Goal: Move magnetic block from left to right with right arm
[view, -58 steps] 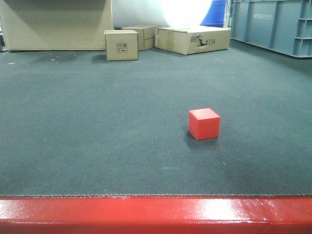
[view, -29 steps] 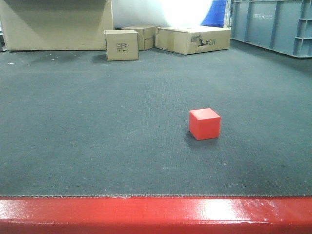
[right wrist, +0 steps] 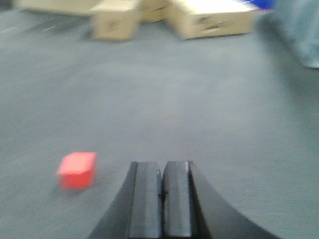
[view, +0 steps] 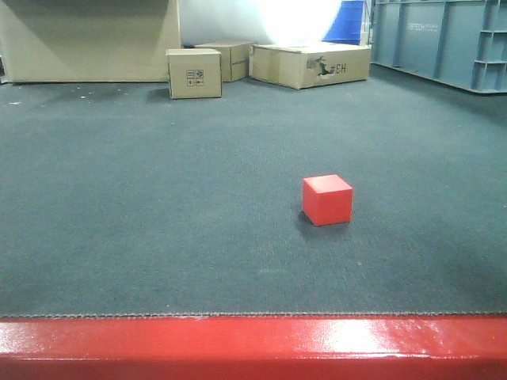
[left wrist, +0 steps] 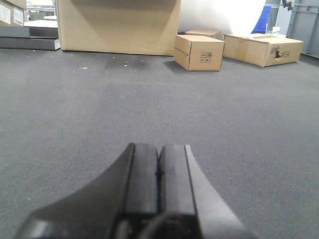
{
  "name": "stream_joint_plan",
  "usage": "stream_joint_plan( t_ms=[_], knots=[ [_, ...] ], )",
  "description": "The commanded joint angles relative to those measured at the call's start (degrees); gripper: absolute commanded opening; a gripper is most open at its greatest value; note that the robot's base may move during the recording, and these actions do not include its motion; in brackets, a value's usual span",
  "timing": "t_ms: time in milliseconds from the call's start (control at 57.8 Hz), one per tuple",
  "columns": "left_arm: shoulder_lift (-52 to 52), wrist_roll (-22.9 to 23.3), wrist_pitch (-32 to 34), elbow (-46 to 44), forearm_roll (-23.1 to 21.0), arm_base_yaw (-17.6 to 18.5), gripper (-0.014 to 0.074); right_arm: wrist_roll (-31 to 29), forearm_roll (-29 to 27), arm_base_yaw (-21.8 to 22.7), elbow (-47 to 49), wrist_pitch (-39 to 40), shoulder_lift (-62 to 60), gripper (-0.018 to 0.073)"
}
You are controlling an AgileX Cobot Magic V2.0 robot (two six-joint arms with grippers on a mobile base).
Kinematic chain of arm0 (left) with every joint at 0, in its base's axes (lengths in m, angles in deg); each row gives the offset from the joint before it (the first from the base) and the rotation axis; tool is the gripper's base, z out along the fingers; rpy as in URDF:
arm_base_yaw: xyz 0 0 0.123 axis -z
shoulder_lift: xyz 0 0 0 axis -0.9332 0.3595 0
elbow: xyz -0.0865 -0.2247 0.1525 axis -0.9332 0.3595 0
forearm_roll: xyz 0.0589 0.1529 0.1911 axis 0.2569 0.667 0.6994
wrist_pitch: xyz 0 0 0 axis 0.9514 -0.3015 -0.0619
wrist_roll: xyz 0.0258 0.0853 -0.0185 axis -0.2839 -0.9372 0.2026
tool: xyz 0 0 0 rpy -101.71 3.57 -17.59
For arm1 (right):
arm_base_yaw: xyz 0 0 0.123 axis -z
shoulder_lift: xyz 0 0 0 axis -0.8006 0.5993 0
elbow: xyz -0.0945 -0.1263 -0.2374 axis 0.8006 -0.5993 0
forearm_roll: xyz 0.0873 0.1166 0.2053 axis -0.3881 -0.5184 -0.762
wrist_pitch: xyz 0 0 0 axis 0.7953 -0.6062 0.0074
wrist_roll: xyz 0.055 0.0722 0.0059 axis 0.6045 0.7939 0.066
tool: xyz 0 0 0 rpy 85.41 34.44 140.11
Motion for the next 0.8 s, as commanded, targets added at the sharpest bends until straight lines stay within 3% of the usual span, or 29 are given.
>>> stream_joint_plan(
  t_ms=[0,208,433,779],
  knots=[
    [-0.58,0.34,4.77,0.38,-0.27,0.35,-0.0126,-2.84,-2.60,5.29,-1.53,9.08,-2.31,0.0057],
    [-0.58,0.34,4.77,0.38,-0.27,0.35,-0.0126,-2.84,-3.49,11.17,-14.26,17.71,-12.96,0.0057],
    [-0.58,0.34,4.77,0.38,-0.27,0.35,-0.0126,-2.84,-3.89,12.50,-25.33,22.16,-22.23,0.0057],
    [-0.58,0.34,4.77,0.38,-0.27,0.35,-0.0126,-2.84,-3.95,12.51,-25.52,20.99,-21.98,0.0057]
  ],
)
